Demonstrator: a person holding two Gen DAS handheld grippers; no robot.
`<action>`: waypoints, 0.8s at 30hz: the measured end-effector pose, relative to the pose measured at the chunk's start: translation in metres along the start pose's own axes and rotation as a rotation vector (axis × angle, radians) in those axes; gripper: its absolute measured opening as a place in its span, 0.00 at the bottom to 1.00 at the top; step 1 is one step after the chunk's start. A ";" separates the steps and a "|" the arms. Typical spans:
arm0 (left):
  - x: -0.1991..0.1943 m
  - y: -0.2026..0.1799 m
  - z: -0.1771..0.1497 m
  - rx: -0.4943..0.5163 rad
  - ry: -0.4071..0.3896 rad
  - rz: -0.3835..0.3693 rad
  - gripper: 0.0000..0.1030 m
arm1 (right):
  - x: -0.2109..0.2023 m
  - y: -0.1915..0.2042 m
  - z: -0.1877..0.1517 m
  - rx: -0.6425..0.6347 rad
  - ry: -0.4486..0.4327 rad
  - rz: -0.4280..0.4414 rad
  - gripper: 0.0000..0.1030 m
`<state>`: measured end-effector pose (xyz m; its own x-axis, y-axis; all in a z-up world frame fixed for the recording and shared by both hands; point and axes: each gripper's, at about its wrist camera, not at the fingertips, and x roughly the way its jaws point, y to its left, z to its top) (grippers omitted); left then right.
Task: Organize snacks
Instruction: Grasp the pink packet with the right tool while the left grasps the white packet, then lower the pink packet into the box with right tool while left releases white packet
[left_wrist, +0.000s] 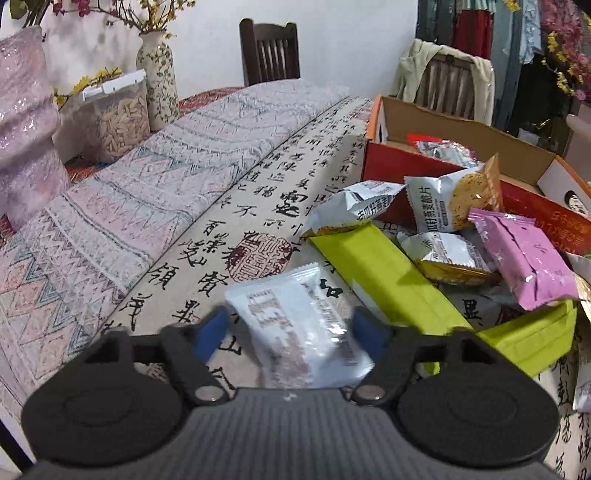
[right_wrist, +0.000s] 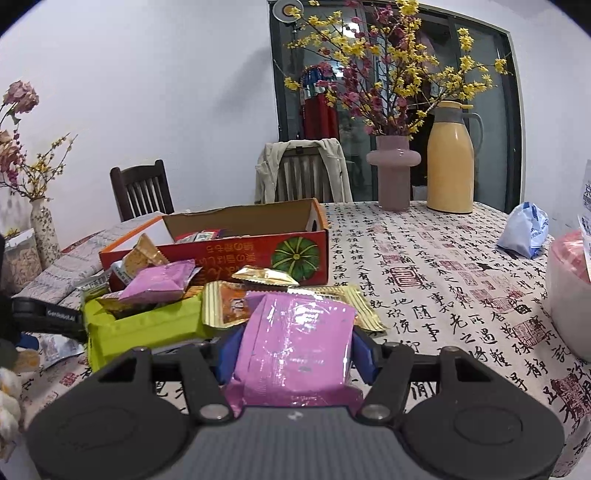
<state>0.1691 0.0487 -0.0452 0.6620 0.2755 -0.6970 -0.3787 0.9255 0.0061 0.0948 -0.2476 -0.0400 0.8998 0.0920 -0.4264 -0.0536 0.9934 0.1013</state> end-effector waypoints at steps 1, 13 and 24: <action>-0.001 0.001 0.000 0.002 -0.002 -0.005 0.53 | 0.001 -0.001 0.000 0.002 0.001 0.000 0.59; -0.010 0.025 -0.002 -0.024 -0.052 -0.092 0.40 | -0.003 0.006 0.010 -0.034 -0.035 0.004 0.59; -0.055 0.015 0.035 -0.033 -0.237 -0.180 0.40 | -0.004 0.013 0.040 -0.099 -0.110 0.007 0.59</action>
<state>0.1493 0.0564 0.0183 0.8515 0.1641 -0.4981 -0.2599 0.9570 -0.1290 0.1080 -0.2375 -0.0009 0.9411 0.0965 -0.3242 -0.0978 0.9951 0.0122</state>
